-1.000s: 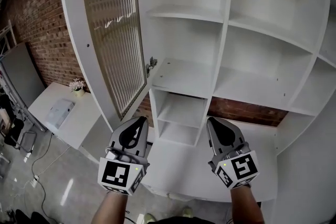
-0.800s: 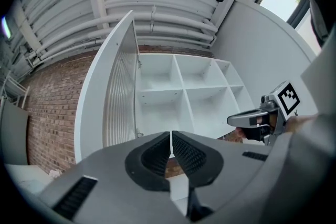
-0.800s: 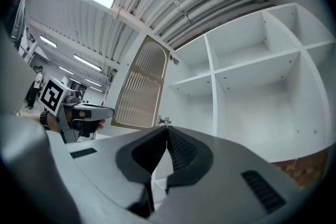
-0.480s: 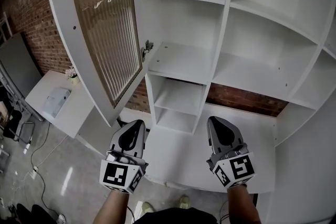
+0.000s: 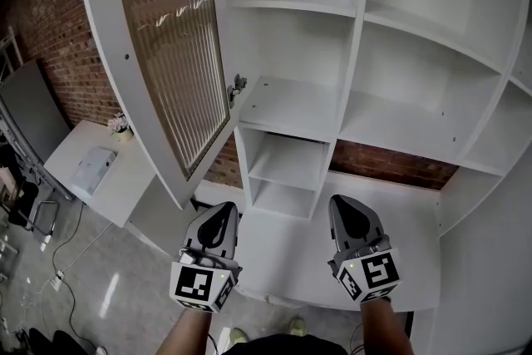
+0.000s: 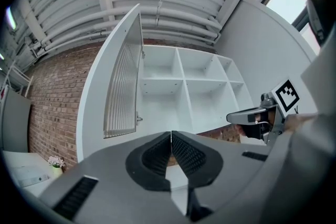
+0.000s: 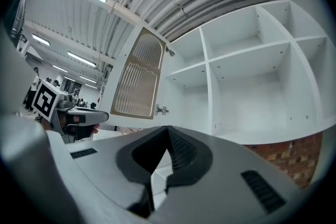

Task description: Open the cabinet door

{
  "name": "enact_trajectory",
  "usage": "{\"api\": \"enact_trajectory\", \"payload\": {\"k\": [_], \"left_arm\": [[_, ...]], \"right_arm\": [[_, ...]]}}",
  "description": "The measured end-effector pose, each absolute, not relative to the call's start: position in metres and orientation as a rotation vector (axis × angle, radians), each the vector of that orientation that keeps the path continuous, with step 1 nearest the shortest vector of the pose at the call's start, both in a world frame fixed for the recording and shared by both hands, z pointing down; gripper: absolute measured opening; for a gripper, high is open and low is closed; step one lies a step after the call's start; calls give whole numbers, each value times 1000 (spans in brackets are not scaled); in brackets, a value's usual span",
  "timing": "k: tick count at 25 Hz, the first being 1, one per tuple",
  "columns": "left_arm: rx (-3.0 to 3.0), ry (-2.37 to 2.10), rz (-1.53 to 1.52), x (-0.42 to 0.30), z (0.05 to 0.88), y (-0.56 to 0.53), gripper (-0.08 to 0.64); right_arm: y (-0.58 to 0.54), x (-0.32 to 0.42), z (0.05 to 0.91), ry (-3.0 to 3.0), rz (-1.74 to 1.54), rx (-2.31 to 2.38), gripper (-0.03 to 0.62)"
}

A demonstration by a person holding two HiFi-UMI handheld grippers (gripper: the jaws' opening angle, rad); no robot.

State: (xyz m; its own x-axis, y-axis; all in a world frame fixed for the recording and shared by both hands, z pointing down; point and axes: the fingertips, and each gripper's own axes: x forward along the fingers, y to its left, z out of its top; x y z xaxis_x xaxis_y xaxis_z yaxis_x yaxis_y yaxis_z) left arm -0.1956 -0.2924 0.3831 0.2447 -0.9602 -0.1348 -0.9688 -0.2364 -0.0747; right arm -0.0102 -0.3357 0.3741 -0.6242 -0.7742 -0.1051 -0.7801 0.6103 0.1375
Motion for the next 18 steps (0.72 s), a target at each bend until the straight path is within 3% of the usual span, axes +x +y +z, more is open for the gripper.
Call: {"api": "enact_trajectory", "payload": {"k": [18], "left_arm": [[-2371,1847,96,-198,383,-289,9]], "right_arm": [[-333,-14,376,2797,259,-1358,3]]}}
